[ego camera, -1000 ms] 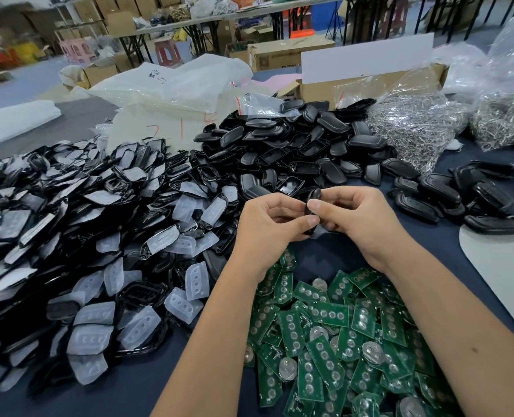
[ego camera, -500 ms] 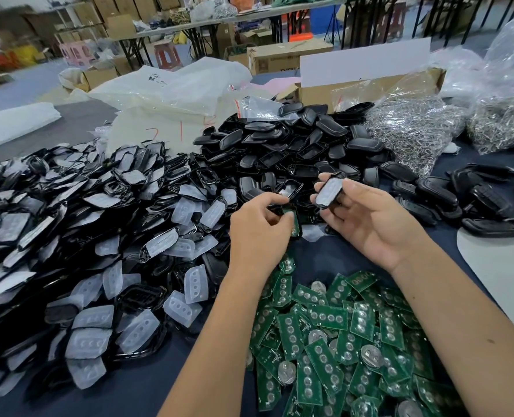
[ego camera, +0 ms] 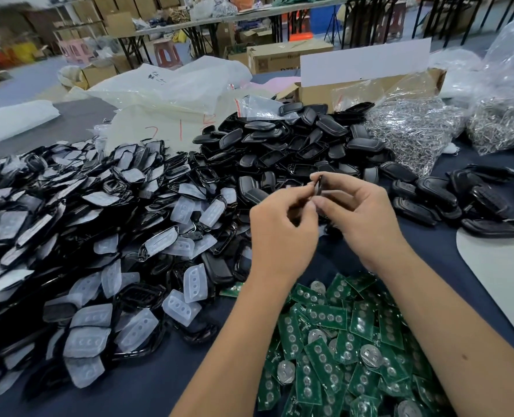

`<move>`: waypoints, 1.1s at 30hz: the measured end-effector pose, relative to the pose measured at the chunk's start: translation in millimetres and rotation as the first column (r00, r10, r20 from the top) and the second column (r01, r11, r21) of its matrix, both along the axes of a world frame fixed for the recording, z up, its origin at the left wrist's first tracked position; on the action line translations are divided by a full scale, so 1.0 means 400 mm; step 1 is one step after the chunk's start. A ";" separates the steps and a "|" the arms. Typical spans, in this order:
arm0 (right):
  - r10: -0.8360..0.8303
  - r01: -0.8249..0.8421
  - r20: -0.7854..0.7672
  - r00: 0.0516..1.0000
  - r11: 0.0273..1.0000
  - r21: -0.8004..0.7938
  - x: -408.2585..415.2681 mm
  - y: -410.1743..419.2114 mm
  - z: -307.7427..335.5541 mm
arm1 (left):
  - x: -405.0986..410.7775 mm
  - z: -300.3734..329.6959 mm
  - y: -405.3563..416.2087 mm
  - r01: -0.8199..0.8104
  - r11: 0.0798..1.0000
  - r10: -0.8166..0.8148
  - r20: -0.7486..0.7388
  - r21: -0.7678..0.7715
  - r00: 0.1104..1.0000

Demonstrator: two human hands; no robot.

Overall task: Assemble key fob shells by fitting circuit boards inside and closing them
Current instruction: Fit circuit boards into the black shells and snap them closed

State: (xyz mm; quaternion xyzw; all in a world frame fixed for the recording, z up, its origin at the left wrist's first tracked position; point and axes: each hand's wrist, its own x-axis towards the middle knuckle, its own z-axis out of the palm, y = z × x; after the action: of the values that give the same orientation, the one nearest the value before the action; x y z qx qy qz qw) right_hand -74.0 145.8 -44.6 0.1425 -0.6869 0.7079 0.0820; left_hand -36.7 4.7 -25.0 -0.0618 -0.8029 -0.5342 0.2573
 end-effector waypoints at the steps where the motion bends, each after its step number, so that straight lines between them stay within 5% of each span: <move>1: -0.014 0.017 -0.049 0.999 0.998 0.067 0.001 -0.002 -0.001 | 0.005 -0.002 0.009 -0.001 1.000 0.001 0.019 -0.008 1.000; 6: -0.102 0.150 -0.194 0.976 0.956 0.253 0.005 -0.006 -0.007 | 0.007 0.006 0.004 0.085 0.981 -0.117 0.182 0.173 0.976; 14: -0.118 0.194 -0.260 0.958 0.937 0.290 0.004 -0.011 -0.003 | 0.003 0.016 -0.017 0.155 0.892 -0.268 0.222 0.425 0.937; 18: -0.093 0.092 -0.061 0.994 0.996 -0.013 0.001 -0.006 -0.002 | -0.004 0.024 -0.038 0.184 0.780 -0.356 0.182 0.598 0.917; 22: 0.039 0.013 0.115 0.993 0.905 -0.425 0.001 -0.003 0.011 | -0.015 0.031 -0.067 0.085 0.704 -0.293 0.180 0.705 0.939; 25: 0.123 -0.027 0.147 0.981 0.848 -0.530 -0.001 0.002 0.020 | -0.026 0.013 -0.101 -0.223 0.941 0.126 0.349 0.253 0.928; 27: 0.170 -0.049 0.166 0.971 0.828 -0.559 -0.001 0.005 0.021 | -0.026 0.003 -0.117 -0.295 0.947 0.322 0.346 -0.130 0.881; 30: 0.232 -0.091 0.186 0.955 0.823 -0.560 0.002 0.010 0.022 | -0.024 -0.011 -0.103 -0.143 0.880 0.328 0.360 -0.453 0.874; 33: 0.294 -0.140 0.195 0.936 0.816 -0.561 0.003 0.014 0.024 | -0.026 -0.015 -0.087 -0.096 0.867 0.300 0.358 -0.489 0.884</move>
State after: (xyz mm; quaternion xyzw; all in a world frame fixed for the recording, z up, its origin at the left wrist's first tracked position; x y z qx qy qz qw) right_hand -72.8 151.3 -34.8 0.0928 -0.4438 0.8894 -0.0588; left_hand -47.0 -30.2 -31.2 0.0810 -0.9441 -0.3000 0.1100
